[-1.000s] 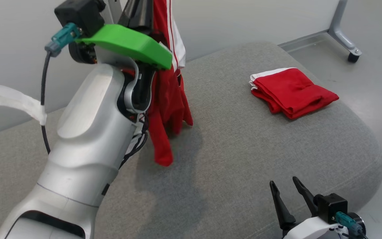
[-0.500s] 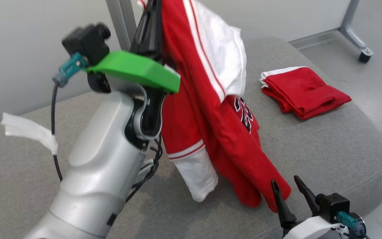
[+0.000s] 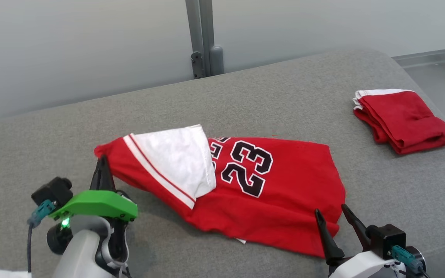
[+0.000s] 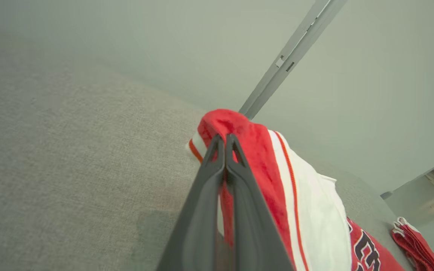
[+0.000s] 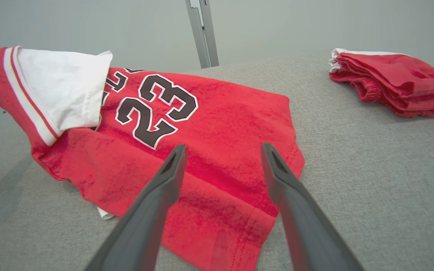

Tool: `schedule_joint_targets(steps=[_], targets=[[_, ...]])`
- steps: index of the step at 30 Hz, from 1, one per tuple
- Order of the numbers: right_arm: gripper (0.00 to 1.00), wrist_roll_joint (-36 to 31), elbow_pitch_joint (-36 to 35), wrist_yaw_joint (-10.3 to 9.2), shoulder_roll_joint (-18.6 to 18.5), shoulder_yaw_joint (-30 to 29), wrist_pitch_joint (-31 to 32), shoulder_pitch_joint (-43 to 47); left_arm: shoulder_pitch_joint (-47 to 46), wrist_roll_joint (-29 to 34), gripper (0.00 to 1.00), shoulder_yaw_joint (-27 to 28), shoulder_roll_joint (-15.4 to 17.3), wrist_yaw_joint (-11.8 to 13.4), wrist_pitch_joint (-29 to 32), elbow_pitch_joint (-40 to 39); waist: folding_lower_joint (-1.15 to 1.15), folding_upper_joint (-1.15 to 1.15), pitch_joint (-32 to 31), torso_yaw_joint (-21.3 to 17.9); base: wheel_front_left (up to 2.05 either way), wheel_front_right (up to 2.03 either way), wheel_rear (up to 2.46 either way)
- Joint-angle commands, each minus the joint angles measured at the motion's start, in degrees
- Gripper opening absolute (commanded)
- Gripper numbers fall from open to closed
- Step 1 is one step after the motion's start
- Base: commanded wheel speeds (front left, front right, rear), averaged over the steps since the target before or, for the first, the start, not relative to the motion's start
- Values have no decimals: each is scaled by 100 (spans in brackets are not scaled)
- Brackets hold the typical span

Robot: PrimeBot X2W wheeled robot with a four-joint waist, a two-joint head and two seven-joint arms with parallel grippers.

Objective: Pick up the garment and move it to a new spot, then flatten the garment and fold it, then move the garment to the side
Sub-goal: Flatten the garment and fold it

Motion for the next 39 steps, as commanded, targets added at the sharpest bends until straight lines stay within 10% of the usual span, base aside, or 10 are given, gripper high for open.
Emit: schedule_joint_targets(steps=[1, 11, 12, 13, 14, 25, 31, 39], targets=[[100, -39, -28, -7, -10, -11, 26, 35, 247, 76, 0, 162, -10, -34, 0, -51, 0, 0, -11, 176, 0, 0, 0], [100, -64, -129, -7, -9, 40, 104, 103, 1492, 408, 0, 802, -193, 9, 0, -240, 0, 0, -91, 280, 0, 0, 0], [100, -67, -135, -7, -9, 41, 114, 98, 1582, 447, 13, 819, -207, 11, -1, -253, 0, 0, -100, 279, 0, 0, 0], [100, -72, -142, -7, -10, 38, 121, 99, 1673, 468, 46, 835, -212, 23, 0, -251, 0, 0, -110, 277, 0, 0, 0], [100, -77, -149, -7, -9, 31, 124, 105, 1755, 487, 100, 852, -215, 24, -1, -244, 0, 0, -118, 276, 0, 0, 0], [100, -98, -366, -7, -125, -278, 540, 33, 2428, 2071, 100, 1297, -61, -501, -1, -1680, 0, 0, -234, 308, 0, 0, 0], [100, 187, -435, -7, -286, -378, 1597, -131, 2883, 3020, 100, 1508, -238, -1131, 0, -2785, 0, 0, -248, 361, 0, 0, 0], [100, 695, -63, -5, -338, -781, 3188, -676, 3278, 3485, 100, 1535, -331, -1356, 1, -3102, 0, 0, -122, 502, 0, 0, 0]])
